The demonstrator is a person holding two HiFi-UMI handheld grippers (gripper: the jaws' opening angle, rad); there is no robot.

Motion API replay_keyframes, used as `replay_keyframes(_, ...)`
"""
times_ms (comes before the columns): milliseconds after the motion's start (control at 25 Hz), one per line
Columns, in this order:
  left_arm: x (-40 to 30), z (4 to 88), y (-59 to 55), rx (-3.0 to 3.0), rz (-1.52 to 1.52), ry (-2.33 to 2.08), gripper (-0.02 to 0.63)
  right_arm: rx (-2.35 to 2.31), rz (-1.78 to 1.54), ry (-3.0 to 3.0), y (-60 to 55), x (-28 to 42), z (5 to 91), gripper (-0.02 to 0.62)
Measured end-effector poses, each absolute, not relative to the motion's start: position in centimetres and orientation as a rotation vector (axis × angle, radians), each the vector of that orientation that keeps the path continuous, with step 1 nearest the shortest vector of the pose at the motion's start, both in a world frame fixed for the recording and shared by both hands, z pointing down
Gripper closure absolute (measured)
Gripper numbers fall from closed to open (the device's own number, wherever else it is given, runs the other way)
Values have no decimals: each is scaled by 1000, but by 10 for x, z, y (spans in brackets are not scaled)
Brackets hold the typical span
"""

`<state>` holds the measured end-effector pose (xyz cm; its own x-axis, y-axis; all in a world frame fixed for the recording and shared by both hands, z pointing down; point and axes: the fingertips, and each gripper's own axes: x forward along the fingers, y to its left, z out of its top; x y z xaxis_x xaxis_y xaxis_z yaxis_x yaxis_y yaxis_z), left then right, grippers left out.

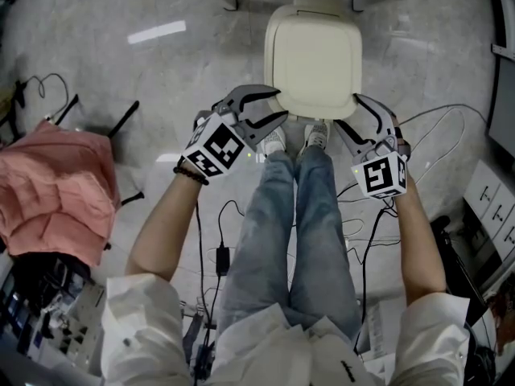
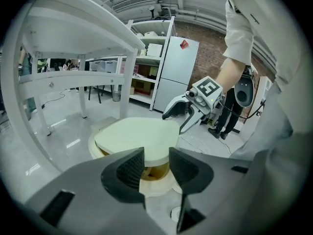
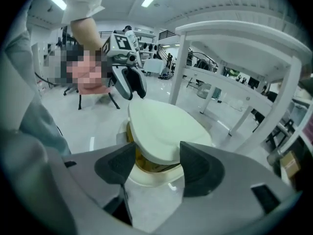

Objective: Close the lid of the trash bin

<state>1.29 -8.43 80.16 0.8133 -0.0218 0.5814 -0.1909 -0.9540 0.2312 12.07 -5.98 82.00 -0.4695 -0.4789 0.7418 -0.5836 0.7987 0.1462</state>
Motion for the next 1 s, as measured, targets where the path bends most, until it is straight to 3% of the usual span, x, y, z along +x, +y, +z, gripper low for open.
replay_keyframes(480, 16, 825, -78, 2686, 951, -170, 468, 779, 316, -2166, -56, 117, 836, 291)
replay_keyframes(720, 22, 832, -74, 2687, 1000, -178, 515, 784, 411, -2174, -54, 114, 840, 293)
replay_keyframes(1000, 29, 840, -73, 2671, 1041, -199, 532, 789, 470, -2176, -53, 112, 842, 327)
